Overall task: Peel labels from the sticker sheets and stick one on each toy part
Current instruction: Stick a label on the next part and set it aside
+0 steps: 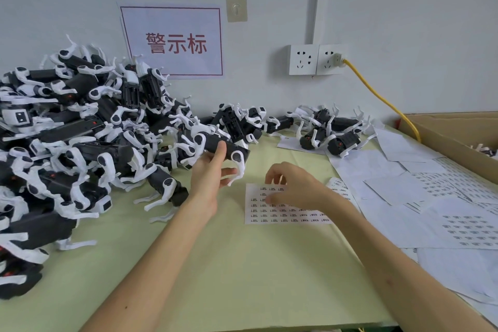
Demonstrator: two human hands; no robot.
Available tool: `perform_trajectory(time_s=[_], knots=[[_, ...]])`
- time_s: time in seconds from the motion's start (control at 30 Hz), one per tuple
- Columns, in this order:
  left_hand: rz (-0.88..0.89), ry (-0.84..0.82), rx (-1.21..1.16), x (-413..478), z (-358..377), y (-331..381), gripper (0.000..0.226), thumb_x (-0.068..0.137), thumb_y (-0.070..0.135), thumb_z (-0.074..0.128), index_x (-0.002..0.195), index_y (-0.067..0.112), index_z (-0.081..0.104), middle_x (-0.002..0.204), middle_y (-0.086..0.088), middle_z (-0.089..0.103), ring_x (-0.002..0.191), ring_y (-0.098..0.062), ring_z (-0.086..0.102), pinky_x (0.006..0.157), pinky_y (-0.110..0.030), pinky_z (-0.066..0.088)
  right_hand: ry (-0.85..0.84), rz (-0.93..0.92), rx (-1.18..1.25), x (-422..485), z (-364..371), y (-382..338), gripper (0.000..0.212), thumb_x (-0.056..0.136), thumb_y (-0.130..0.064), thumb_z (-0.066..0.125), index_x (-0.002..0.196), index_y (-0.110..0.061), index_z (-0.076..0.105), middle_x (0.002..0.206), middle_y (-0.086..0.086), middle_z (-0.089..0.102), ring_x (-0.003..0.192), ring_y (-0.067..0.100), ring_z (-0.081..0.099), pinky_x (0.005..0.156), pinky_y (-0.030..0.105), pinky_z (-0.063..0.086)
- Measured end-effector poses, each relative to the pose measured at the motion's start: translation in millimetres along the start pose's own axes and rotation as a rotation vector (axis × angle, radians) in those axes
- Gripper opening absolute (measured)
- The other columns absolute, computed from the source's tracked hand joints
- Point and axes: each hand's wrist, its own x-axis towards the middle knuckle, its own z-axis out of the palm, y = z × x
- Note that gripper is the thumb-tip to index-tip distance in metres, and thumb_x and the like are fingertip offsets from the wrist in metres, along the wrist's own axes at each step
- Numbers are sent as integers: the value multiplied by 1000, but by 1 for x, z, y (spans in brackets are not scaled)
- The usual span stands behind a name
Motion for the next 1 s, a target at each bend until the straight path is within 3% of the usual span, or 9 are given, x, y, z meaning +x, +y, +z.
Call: perform_trajectory(time_s=[0.1, 0.23, 0.37, 0.4, 0.5, 0.6, 0.67, 0.83, 1.0], knots=[[-61, -24, -31, -3, 2, 2, 49, 105, 47, 51, 128, 6, 60, 120, -14, 74, 96, -28, 74, 72, -34, 53, 120, -58, 184, -2, 0, -7, 22, 88, -15, 71, 83, -34, 61, 88, -12, 64, 72, 3, 60, 52, 21, 50], [-138, -146, -194, -6, 5, 6, 45, 104, 35, 58, 130, -2, 54, 119, -22, 72, 95, -34, 75, 74, -39, 61, 239, -123, 288, -6, 0, -16, 25, 89, -7, 69, 88, -31, 61, 83, -7, 65, 69, -4, 57, 63, 16, 50], [-114, -267, -149, -7, 4, 7, 14, 93, 8, 69, 95, -4, 63, 91, -19, 65, 97, -34, 71, 85, -42, 53, 283, -183, 274, -9, 1, -21, 25, 90, 2, 63, 83, -22, 67, 79, -9, 66, 73, -5, 58, 68, 5, 42], [-110, -280, -126, -8, 4, 7, 11, 91, 2, 68, 96, -5, 61, 90, -20, 65, 95, -33, 72, 82, -41, 54, 288, -184, 280, -10, 0, -22, 25, 89, 3, 62, 83, -21, 68, 79, -8, 67, 74, -2, 59, 68, 7, 42], [-110, -290, -61, -13, 8, 10, 46, 86, -13, 67, 127, -18, 48, 98, -25, 65, 88, -32, 69, 68, -39, 56, 311, -194, 311, -11, 0, -23, 25, 87, 4, 59, 82, -19, 68, 82, -2, 70, 81, 13, 65, 72, 18, 50], [-111, -250, 12, -12, 9, 7, 60, 83, -15, 68, 136, -20, 40, 105, -26, 61, 92, -34, 65, 72, -41, 52, 340, -208, 326, -12, 0, -25, 20, 86, 1, 62, 82, -18, 69, 82, -1, 69, 81, 15, 64, 73, 21, 49], [-111, -230, 51, -10, 9, 3, 57, 83, -13, 70, 133, -18, 43, 100, -22, 61, 87, -31, 65, 67, -37, 51, 353, -212, 329, -12, -1, -26, 12, 85, -8, 69, 82, -19, 69, 80, -1, 65, 78, 14, 61, 69, 19, 45], [-171, -296, 14, -10, 10, 2, 30, 83, -16, 68, 95, 3, 47, 59, -3, 63, 54, -14, 65, 49, -26, 51, 373, -228, 370, -14, -7, -25, 13, 83, -11, 76, 80, -22, 70, 84, 1, 67, 81, 18, 61, 74, 27, 47], [-87, -270, -25, -13, 10, 6, 52, 81, -20, 67, 127, -8, 45, 102, -26, 66, 91, -35, 70, 83, -45, 57, 447, -225, 321, -10, -6, -25, 11, 82, -17, 82, 79, -17, 72, 85, -8, 64, 83, 4, 58, 77, 16, 44]])
